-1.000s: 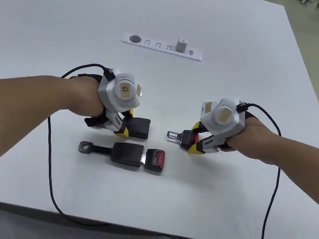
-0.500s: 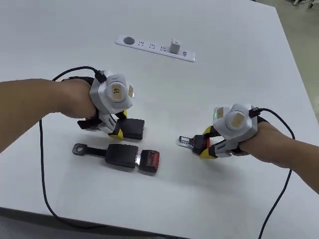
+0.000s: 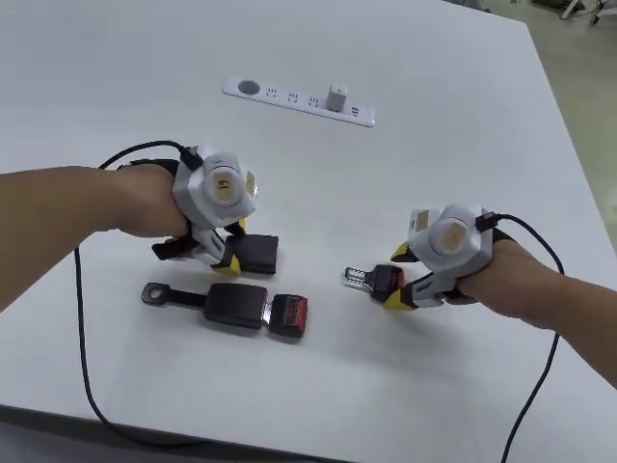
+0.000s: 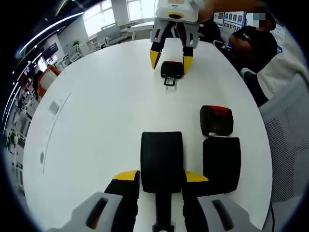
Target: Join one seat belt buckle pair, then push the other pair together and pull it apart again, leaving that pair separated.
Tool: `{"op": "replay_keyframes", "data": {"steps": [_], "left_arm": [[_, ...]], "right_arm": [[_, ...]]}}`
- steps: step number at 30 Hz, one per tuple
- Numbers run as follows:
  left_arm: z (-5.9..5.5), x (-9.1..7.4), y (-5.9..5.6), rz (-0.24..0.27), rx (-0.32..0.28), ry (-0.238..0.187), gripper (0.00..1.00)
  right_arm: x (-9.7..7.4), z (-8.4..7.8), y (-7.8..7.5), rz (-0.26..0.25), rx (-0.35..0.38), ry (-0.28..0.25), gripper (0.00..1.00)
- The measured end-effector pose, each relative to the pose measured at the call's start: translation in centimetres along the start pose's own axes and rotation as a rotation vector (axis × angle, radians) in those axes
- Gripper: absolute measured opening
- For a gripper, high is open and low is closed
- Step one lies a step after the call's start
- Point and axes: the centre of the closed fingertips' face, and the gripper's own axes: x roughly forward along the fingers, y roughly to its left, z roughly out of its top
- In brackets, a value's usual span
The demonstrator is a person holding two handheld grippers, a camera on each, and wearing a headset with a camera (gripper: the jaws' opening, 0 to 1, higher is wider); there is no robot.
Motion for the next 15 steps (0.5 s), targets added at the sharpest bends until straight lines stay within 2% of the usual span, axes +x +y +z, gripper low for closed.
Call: {"op": "replay_keyframes", "data": {"steps": [1,2,3,4,5,8,9,11,13,14,15], "left_arm": [[-0.1,0.0,-0.2,0.004,-0.015,0.002,0.38],[0.0,-0.1,0.1,0.03,-0.019,-0.007,0.39],[0.1,-0.2,-0.1,0.03,-0.021,-0.018,0.42],[0.3,-0.4,-0.3,0.032,-0.05,-0.039,0.45],[0.0,-0.8,-0.3,0.044,-0.057,-0.04,0.46],[-0.1,-2.3,-0.3,0.072,-0.074,-0.058,0.47],[-0.1,-2.8,-0.4,0.082,-0.078,-0.071,0.47],[-0.4,-3.4,-0.5,0.117,-0.13,-0.112,0.48],[0.0,-4.9,-1.2,0.136,-0.124,-0.159,0.51],[-0.5,-5.2,-1.5,0.153,-0.146,-0.168,0.53],[-0.4,-5.7,-2.0,0.157,-0.149,-0.182,0.54]], "right_arm": [[0.0,0.0,-0.1,0.001,0.009,-0.005,0.42],[-0.4,0.0,-0.2,-0.007,0.031,-0.011,0.43],[-0.8,0.4,-0.2,-0.01,0.061,-0.04,0.44],[-1.1,0.4,-0.3,-0.024,0.085,-0.049,0.45],[-1.2,0.3,-0.7,-0.037,0.11,-0.072,0.44],[-2.6,0.7,-0.4,-0.059,0.166,-0.12,0.45],[-2.9,0.8,0.0,-0.057,0.183,-0.131,0.46],[-3.6,1.3,0.7,-0.071,0.213,-0.162,0.5],[-3.7,1.1,1.6,-0.079,0.231,-0.179,0.53],[-4.0,1.4,2.4,-0.079,0.245,-0.189,0.53],[-4.1,1.5,2.8,-0.084,0.249,-0.193,0.54]]}}
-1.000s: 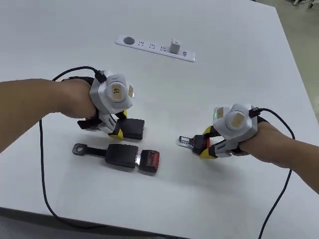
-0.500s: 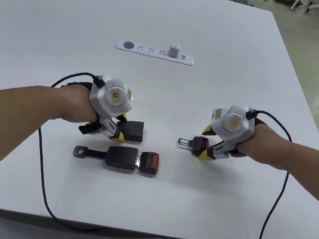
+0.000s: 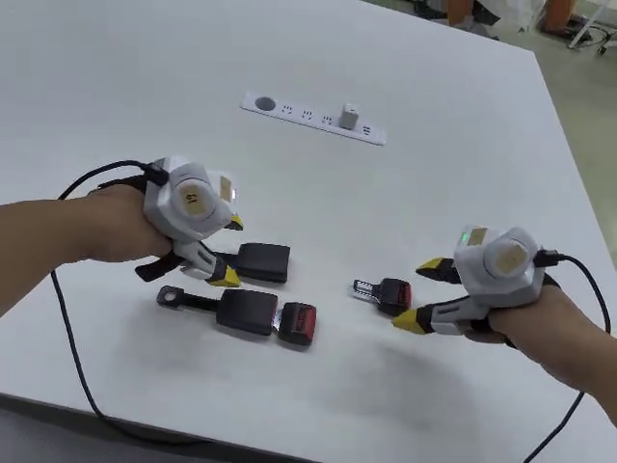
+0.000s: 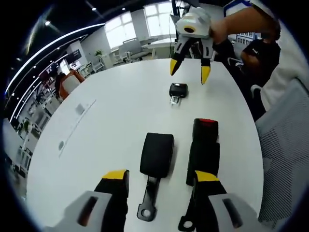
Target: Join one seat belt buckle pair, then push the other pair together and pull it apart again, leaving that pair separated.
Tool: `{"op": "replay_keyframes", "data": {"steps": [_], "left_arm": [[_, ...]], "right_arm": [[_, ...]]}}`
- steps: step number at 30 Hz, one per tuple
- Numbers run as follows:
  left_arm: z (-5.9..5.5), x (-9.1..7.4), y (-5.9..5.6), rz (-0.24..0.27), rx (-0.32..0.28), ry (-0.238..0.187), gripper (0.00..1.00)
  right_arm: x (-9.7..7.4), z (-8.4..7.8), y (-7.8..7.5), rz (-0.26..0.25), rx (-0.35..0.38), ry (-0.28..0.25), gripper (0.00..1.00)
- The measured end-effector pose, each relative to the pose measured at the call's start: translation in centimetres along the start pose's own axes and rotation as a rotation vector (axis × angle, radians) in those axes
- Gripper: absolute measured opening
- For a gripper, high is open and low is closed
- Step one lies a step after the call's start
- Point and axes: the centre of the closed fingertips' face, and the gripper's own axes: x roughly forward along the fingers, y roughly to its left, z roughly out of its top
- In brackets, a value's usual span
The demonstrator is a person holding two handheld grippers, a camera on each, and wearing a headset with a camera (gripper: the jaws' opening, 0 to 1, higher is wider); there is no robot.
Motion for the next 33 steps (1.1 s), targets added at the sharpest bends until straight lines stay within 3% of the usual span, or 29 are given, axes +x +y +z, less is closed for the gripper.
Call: {"op": "replay_keyframes", "data": {"steps": [1,3,4,6,7,11,15,19,23,27,33], "left_arm": [[0.4,-0.8,-0.4,0.022,-0.023,-0.039,0.56],[0.4,-2.4,-1.6,0.042,-0.077,-0.047,0.61],[0.0,-2.9,-1.7,0.056,-0.1,-0.038,0.63],[0.0,-4.0,-2.3,0.08,-0.106,-0.063,0.65],[-0.1,-4.4,-2.6,0.081,-0.138,-0.067,0.67],[-0.9,-6.0,-2.6,0.123,-0.177,-0.095,0.78],[-0.8,-8.0,-3.1,0.174,-0.211,-0.113,0.81],[-2.8,-9.2,-4.0,0.189,-0.277,-0.116,0.91],[-4.3,-10.5,-4.6,0.217,-0.329,-0.125,0.97],[-4.9,-11.6,-5.0,0.235,-0.37,-0.154,1.0],[-5.5,-12.7,-5.5,0.264,-0.408,-0.173,1.0]], "right_arm": [[-0.1,-0.1,0.5,-0.006,0.01,-0.006,0.55],[-0.4,-0.1,1.3,-0.024,0.054,-0.029,0.59],[-0.5,-0.1,1.6,-0.025,0.064,-0.036,0.61],[-1.0,-0.1,3.1,-0.027,0.089,-0.047,0.62],[-0.9,-0.4,3.4,-0.03,0.097,-0.05,0.63],[-1.5,-0.5,4.9,-0.05,0.138,-0.072,0.68],[-2.7,0.1,6.5,-0.066,0.181,-0.109,0.73],[-3.9,0.4,6.7,-0.117,0.215,-0.149,0.82],[-4.7,0.5,7.2,-0.132,0.242,-0.171,0.88],[-5.1,0.9,7.1,-0.164,0.258,-0.199,0.99],[-5.8,1.4,7.3,-0.195,0.253,-0.222,1.0]]}}
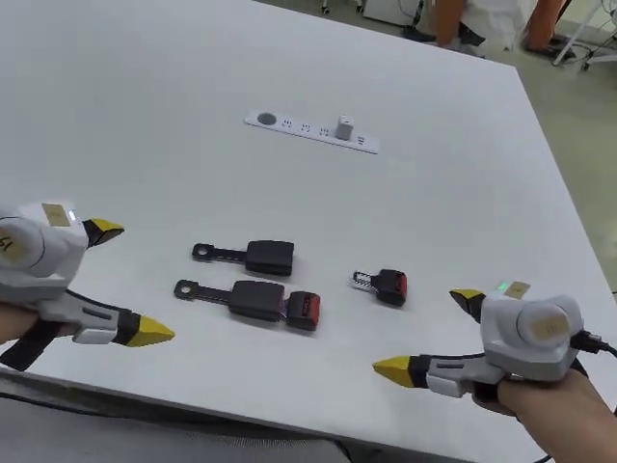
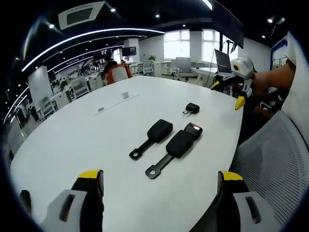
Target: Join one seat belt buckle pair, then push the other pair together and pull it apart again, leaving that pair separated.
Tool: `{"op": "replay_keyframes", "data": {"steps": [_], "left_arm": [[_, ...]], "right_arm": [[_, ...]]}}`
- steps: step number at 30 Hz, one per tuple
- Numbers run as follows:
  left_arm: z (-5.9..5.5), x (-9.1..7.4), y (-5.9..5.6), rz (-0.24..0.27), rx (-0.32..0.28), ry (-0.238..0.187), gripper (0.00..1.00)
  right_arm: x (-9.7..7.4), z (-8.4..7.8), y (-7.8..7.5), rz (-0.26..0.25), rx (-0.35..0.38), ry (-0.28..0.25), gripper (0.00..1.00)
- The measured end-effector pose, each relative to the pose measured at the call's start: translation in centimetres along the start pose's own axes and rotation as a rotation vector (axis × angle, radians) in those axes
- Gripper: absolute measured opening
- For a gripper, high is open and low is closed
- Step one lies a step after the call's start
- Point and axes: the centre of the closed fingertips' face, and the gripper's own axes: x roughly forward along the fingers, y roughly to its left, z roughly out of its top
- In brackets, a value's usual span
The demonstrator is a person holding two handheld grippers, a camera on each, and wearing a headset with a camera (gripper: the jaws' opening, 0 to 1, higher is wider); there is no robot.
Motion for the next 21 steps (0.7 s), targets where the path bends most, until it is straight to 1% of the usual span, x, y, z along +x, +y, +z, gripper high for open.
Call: {"op": "replay_keyframes", "data": {"steps": [2,3,4,5,6,7,8,11,12,14,17,19,21], "left_arm": [[-0.2,-0.2,0.1,0.006,-0.019,-0.01,1.0],[-0.1,-0.3,0.1,0.005,-0.039,-0.025,1.0],[0.2,-0.4,-0.3,-0.002,-0.09,-0.05,1.0],[0.2,-0.7,0.0,0.008,-0.129,-0.063,1.0],[0.2,-0.9,0.2,0.014,-0.126,-0.071,1.0],[0.1,-1.0,-0.1,0.02,-0.108,-0.068,1.0],[0.1,-1.1,-0.2,0.029,-0.097,-0.066,1.0],[0.0,-1.2,-0.2,0.026,-0.095,-0.065,1.0],[-0.1,-1.2,-0.4,0.02,-0.1,-0.067,1.0],[-0.1,-1.2,-0.7,0.019,-0.092,-0.067,1.0],[-0.1,-1.2,-0.7,0.017,-0.09,-0.064,1.0],[-0.2,-1.2,-0.4,0.019,-0.087,-0.058,1.0],[0.0,-1.2,-0.3,0.024,-0.081,-0.064,1.0]], "right_arm": [[-0.2,0.3,0.2,-0.001,0.008,-0.014,1.0],[-0.3,0.3,0.3,-0.003,0.007,-0.013,1.0],[-0.4,0.3,0.5,-0.005,0.005,-0.015,1.0],[-0.5,0.3,0.5,-0.01,0.013,-0.02,1.0],[-0.7,0.2,0.5,-0.013,0.021,-0.023,1.0],[-0.8,0.2,0.4,-0.016,0.031,-0.027,1.0],[-1.0,0.1,0.5,-0.018,0.036,-0.027,1.0],[-1.6,0.1,0.5,-0.029,0.056,-0.033,1.0],[-1.5,-0.1,0.3,-0.03,0.06,-0.03,1.0],[-1.5,-0.2,0.1,-0.04,0.057,-0.029,1.0],[-1.6,-0.4,-0.3,-0.043,0.064,-0.033,1.0],[-1.7,-0.4,-0.1,-0.042,0.064,-0.026,1.0],[-1.7,-0.5,-0.1,-0.04,0.068,-0.023,1.0]]}}
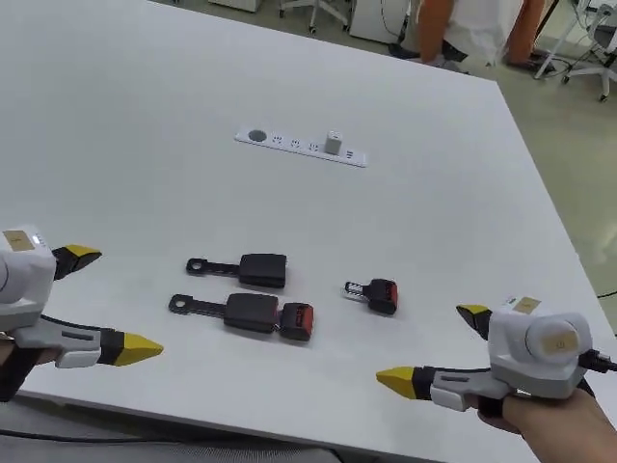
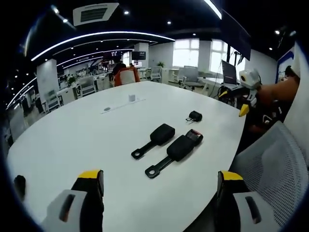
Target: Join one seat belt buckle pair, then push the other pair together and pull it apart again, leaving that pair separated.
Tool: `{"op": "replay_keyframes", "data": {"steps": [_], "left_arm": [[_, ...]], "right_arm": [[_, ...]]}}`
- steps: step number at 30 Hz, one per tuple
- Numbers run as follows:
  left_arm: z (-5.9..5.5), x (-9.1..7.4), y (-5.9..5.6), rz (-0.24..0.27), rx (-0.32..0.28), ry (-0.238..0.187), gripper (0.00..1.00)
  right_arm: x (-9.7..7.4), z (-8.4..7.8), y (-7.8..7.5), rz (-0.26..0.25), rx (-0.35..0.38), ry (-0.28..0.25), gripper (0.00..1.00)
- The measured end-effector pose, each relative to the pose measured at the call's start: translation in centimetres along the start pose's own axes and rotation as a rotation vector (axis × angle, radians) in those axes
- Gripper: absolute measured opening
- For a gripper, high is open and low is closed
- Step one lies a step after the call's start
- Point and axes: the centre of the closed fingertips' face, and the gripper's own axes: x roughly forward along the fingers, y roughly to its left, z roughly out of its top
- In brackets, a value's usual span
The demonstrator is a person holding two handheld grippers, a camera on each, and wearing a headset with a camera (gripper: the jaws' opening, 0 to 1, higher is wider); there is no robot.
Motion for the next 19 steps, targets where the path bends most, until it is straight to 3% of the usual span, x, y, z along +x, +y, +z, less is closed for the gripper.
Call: {"op": "replay_keyframes", "data": {"steps": [8,9,10,11,13,19], "left_arm": [[-0.1,0.3,0.0,-0.003,0.0,0.014,1.0],[-0.5,0.3,0.1,0.006,0.025,0.044,1.0],[-0.5,0.4,0.1,0.011,0.086,0.058,1.0],[-0.3,0.4,-0.1,0.005,0.095,0.054,1.0],[-0.2,0.5,0.2,-0.006,0.06,0.043,1.0],[0.1,0.6,0.2,-0.009,0.058,0.028,1.0]], "right_arm": [[0.0,-0.1,0.1,0.001,0.012,-0.002,1.0],[-0.1,-0.1,0.2,0.002,0.011,-0.001,1.0],[-0.1,-0.1,0.3,0.001,0.012,-0.001,1.0],[-0.1,-0.3,0.3,0.002,0.016,0.0,1.0],[0.0,-0.7,0.3,0.003,0.029,0.004,0.99],[-0.2,-0.8,0.9,0.005,0.024,0.009,0.99]]}}
